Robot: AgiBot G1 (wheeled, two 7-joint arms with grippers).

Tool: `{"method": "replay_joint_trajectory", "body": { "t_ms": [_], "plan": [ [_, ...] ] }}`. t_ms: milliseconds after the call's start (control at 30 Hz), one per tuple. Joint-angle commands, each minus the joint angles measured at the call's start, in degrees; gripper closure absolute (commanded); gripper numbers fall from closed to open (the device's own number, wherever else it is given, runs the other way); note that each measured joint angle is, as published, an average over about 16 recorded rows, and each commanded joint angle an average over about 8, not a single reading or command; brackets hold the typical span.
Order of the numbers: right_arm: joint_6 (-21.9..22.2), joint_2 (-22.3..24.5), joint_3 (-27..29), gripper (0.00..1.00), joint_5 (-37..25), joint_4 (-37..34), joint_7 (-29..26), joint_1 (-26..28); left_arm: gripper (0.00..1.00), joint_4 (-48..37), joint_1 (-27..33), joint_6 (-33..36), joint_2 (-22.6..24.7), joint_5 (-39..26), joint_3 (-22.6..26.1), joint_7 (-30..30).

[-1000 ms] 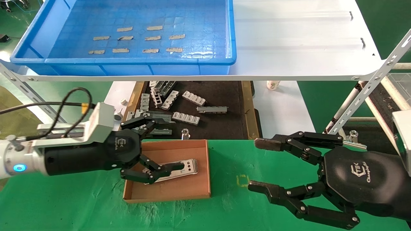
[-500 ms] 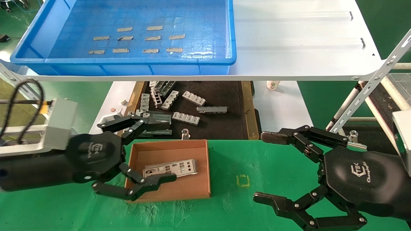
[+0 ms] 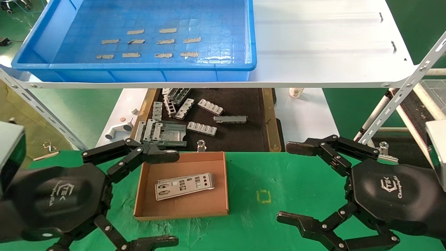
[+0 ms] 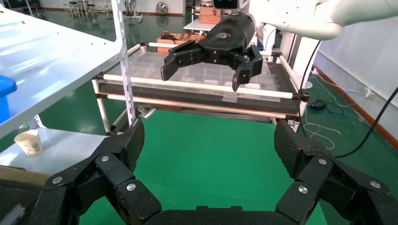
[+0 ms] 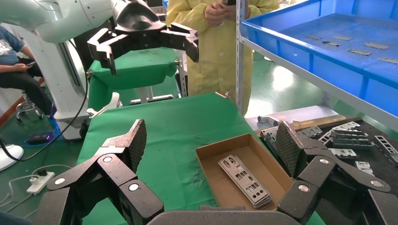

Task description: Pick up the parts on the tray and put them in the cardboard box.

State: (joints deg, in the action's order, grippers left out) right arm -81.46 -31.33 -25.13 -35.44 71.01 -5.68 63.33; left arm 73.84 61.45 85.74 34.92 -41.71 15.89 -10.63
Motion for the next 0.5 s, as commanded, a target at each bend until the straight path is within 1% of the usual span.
{"method": "replay_joint_trajectory", "body": {
  "t_ms": [33, 500],
  "plan": [
    [0.0, 0.0, 0.0, 0.0, 0.0, 0.0, 0.0, 0.0, 0.0, 1.6, -0.8, 0.1, -0.6, 0.5, -0.8, -0.8],
    [0.0, 0.0, 0.0, 0.0, 0.0, 0.0, 0.0, 0.0, 0.0, 0.4, -0.2, 0.0, -0.2, 0.1, -0.3, -0.3]
  ]
}}
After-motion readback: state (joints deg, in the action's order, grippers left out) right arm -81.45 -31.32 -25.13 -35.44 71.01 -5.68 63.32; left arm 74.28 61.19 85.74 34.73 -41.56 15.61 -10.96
